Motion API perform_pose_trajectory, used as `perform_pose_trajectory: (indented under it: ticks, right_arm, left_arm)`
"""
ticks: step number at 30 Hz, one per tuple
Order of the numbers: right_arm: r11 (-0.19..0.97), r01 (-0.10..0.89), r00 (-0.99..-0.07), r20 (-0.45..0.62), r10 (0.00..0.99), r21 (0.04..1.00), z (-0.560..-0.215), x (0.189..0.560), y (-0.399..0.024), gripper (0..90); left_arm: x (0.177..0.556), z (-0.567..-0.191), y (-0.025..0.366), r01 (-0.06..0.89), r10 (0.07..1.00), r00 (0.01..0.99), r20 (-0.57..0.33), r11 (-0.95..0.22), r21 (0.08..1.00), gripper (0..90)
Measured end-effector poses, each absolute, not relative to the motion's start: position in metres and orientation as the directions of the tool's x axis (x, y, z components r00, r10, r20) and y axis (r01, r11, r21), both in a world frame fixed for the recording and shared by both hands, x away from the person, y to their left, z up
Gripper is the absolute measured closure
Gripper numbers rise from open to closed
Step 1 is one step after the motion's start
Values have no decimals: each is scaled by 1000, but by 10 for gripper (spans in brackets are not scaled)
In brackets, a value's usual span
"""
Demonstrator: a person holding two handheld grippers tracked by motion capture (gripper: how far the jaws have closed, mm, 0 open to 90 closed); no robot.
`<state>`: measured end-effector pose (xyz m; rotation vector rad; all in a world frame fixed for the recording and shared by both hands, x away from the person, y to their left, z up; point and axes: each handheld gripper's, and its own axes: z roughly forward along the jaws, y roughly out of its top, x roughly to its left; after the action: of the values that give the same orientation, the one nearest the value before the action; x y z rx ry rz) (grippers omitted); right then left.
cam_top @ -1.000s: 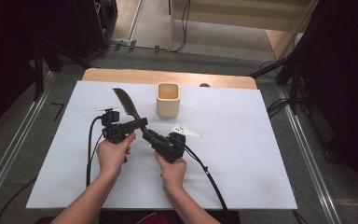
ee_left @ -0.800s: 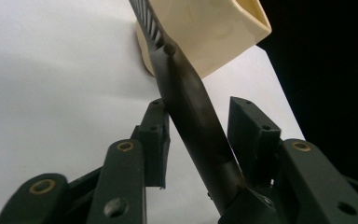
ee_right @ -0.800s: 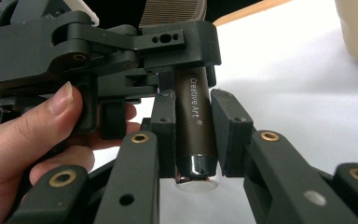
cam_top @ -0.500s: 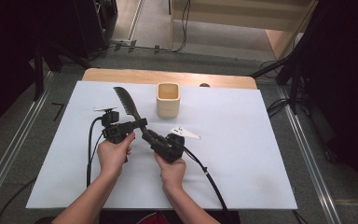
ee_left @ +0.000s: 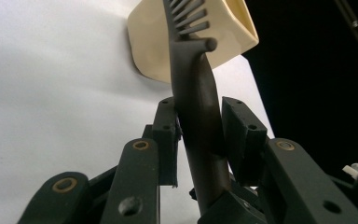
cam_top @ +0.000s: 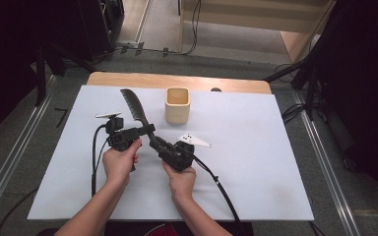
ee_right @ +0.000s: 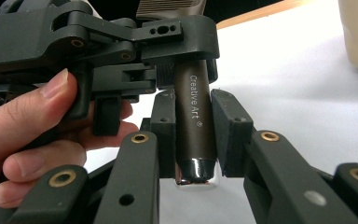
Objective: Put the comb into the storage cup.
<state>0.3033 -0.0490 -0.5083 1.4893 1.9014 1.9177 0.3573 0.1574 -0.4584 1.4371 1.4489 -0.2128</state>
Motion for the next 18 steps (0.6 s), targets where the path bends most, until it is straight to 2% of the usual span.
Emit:
perform_pose_trajectory:
  ticks: [13,15,17,18]
  right_arm:
    - [-197,532,-553,514,655,823,-504,302,-47,686]
    - [-182,527,-558,500,662,830,-501,302,-47,645]
    - [-170,536,-567,502,653,827,-497,303,-48,545]
    - [-162,544,-570,504,649,824,-496,304,-48,532]
  left_arm:
    - [355,-459,161,817,564,239,-790,323,478,733]
    - [355,-459,162,816,564,242,-790,322,480,735]
    - [355,-459,163,814,566,247,-786,320,486,735]
    - [355,-458,163,811,570,250,-782,319,491,735]
